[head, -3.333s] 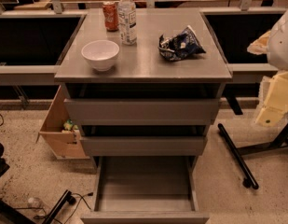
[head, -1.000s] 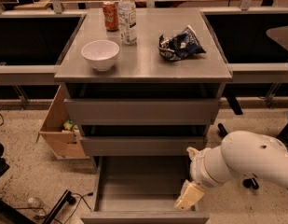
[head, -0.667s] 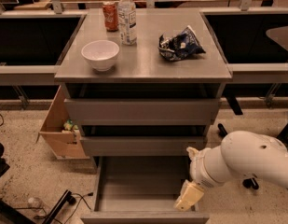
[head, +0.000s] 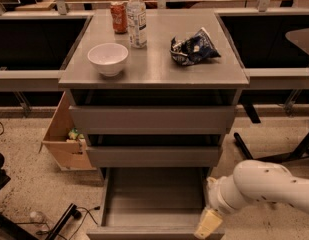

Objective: Close bottom drawer

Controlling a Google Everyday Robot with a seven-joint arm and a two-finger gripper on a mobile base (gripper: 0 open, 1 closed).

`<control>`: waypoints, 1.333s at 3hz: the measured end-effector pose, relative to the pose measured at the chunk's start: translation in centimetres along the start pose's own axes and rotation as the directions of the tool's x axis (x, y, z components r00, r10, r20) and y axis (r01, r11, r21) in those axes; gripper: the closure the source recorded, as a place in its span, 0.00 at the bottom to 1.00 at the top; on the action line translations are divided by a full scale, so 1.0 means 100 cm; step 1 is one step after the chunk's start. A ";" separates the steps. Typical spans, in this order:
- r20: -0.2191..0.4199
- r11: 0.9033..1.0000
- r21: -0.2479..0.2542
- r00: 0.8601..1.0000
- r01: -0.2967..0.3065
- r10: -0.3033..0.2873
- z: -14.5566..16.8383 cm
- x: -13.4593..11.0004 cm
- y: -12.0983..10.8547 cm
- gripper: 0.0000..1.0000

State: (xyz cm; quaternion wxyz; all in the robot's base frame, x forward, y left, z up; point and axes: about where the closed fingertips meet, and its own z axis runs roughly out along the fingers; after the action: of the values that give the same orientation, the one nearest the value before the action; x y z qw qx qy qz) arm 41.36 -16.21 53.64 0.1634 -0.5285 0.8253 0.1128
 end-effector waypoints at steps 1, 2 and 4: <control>-0.029 1.000 -0.015 0.999 -0.025 0.025 0.039 0.048 -0.010 0.00; -0.074 0.999 -0.016 0.996 -0.042 0.041 0.061 0.088 -0.032 0.00; -0.083 0.995 -0.050 0.993 -0.083 0.079 0.093 0.134 -0.057 0.50</control>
Offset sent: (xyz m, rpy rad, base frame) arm 0.0168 -0.1137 -0.1313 -0.1064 0.0846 -0.0564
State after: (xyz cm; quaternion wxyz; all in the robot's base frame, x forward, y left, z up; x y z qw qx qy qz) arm 42.76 -26.48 39.77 0.1108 -0.5031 0.8487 0.1198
